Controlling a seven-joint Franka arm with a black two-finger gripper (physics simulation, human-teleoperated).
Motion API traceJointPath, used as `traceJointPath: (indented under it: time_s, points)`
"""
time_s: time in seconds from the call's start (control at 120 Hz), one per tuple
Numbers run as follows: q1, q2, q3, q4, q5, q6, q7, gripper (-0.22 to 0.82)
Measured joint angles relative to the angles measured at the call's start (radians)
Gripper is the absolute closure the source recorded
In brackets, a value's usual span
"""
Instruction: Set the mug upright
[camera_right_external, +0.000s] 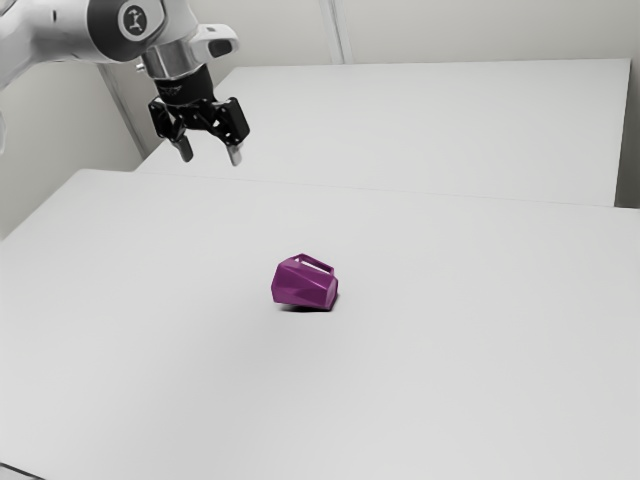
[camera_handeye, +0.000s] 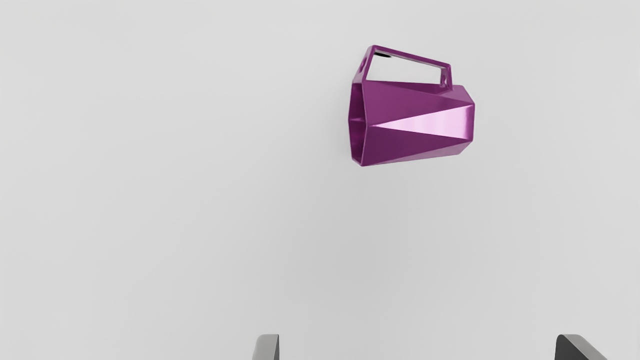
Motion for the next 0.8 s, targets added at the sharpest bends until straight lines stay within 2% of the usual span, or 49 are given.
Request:
traceJointPath:
  time_s: [0.358, 0.6, 0.8]
  points:
    - [-0.005, 0.035, 0.006, 0.001, 0.004, 0.005, -0.005, 0.00]
    - [0.057, 0.094, 0.013, 0.007, -0.032, 0.009, 0.008, 0.00]
    - [0.078, 0.116, 0.015, -0.044, -0.105, 0.033, 0.038, 0.00]
